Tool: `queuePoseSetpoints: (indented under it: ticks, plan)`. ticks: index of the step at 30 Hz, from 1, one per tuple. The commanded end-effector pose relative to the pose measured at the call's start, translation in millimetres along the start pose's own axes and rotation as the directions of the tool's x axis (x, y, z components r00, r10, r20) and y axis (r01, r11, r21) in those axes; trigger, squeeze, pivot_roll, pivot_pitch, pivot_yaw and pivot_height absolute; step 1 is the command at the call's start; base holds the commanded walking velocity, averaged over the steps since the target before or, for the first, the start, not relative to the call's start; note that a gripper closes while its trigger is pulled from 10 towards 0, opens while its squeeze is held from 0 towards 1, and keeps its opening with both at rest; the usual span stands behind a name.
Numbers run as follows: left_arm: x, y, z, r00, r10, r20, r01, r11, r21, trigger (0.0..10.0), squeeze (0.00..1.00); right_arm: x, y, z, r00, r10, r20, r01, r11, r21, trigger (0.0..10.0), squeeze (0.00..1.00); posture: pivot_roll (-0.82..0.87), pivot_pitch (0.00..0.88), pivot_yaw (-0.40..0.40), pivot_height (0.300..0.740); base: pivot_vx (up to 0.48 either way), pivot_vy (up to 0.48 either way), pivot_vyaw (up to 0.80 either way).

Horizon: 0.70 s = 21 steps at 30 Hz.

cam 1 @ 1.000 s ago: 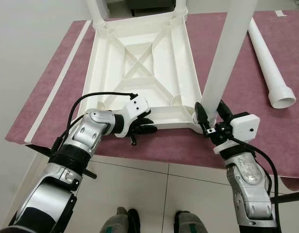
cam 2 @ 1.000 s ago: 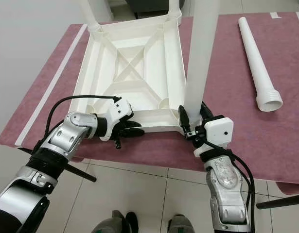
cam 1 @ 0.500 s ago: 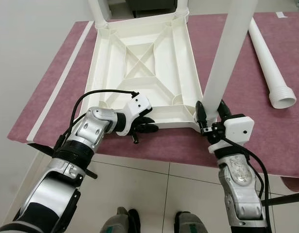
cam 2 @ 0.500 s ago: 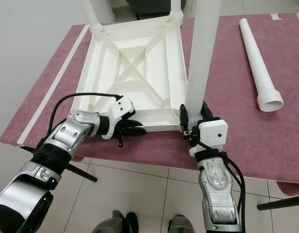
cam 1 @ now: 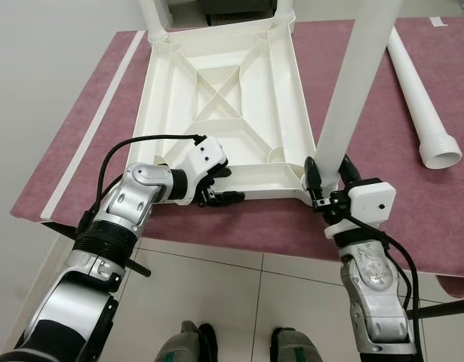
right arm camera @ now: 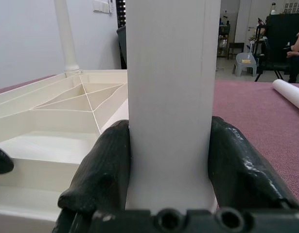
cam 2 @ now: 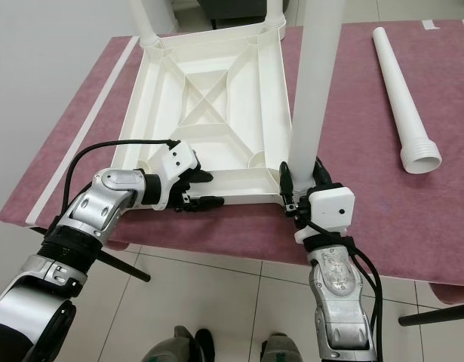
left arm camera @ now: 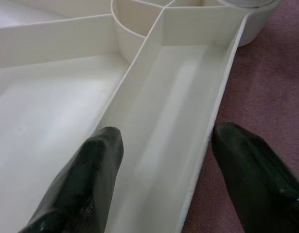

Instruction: Building children table

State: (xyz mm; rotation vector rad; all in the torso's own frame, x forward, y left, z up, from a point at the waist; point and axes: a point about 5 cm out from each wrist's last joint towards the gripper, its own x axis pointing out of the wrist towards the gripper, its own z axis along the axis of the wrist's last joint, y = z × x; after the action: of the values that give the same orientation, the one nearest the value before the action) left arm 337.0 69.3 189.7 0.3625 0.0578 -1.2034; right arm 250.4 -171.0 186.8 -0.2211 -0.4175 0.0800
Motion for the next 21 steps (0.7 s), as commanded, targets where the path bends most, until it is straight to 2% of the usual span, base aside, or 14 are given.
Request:
queuePoseSetpoints:
  ticks: [1, 2, 7, 9, 11, 13, 17, 20, 21]
  plan:
    - [-3.5, -1.0, 1.1, 0.999, 0.036, 0.037, -0.035, 0.999, -0.025, 10.0, 0.00, -8.7, 1.9, -21.1, 0.992, 0.030, -0.124, -0.031, 0.999, -0.012, 10.0, 0.00, -0.14, 0.162, 0.190, 0.740, 0.000, 0.000, 0.00]
    - [-2.9, -3.3, 3.4, 0.998, 0.022, 0.056, -0.021, 0.999, -0.029, 10.0, 0.00, -8.0, 3.0, -20.2, 0.992, 0.041, -0.120, -0.042, 0.999, -0.009, 10.0, 0.00, -0.14, 0.162, 0.190, 0.740, 0.000, 0.000, 0.00]
    - [4.8, -8.8, -0.6, 1.000, 0.012, 0.025, -0.012, 1.000, -0.002, 10.0, 0.00, -6.2, 3.9, -17.8, 0.991, 0.068, -0.112, -0.069, 0.998, -0.006, 10.0, 0.00, -0.14, 0.162, 0.192, 0.740, 0.000, 0.000, 0.00]
    - [13.7, -14.4, -2.1, 1.000, -0.005, -0.003, 0.005, 0.999, 0.049, 10.0, 0.00, -3.6, 1.2, -16.1, 0.992, 0.067, -0.104, -0.068, 0.998, -0.010, 10.0, 0.00, -0.14, 0.160, 0.188, 0.740, 0.000, 0.000, 0.00]
    - [16.7, -16.0, -2.9, 1.000, -0.009, -0.018, 0.010, 0.997, 0.073, 10.0, 0.00, -2.4, 0.1, -15.4, 0.993, 0.063, -0.101, -0.065, 0.998, -0.012, 10.0, 0.00, -0.14, 0.160, 0.188, 0.740, 0.000, 0.000, 0.00]
    - [23.2, -16.2, -4.7, 0.998, -0.002, -0.066, 0.012, 0.989, 0.146, 10.0, 0.00, 1.8, -2.0, -11.8, 0.995, 0.061, -0.084, -0.062, 0.998, -0.014, 10.0, 0.00, -0.15, 0.159, 0.192, 0.740, 0.000, 0.000, 0.00]
    - [25.2, -15.6, -4.3, 0.997, -0.002, -0.078, 0.015, 0.986, 0.167, 10.0, 0.00, 3.7, -2.5, -10.0, 0.995, 0.063, -0.076, -0.065, 0.998, -0.015, 10.0, 0.00, -0.15, 0.158, 0.193, 0.740, 0.000, 0.000, 0.00]
    - [28.4, -15.2, -4.8, 0.992, -0.021, -0.121, 0.046, 0.977, 0.207, 10.0, 0.00, 4.9, -1.5, -2.9, 0.979, 0.194, -0.068, -0.197, 0.980, -0.033, 10.0, 0.00, -0.15, 0.159, 0.201, 0.740, 0.000, 0.000, 0.00]
    - [28.4, -15.2, -4.8, 0.992, -0.021, -0.121, 0.046, 0.977, 0.207, 10.0, 0.00, 4.9, -1.5, -2.9, 0.979, 0.194, -0.068, -0.197, 0.980, -0.033, 10.0, 0.00, -0.15, 0.159, 0.201, 0.740, 0.000, 0.000, 0.00]
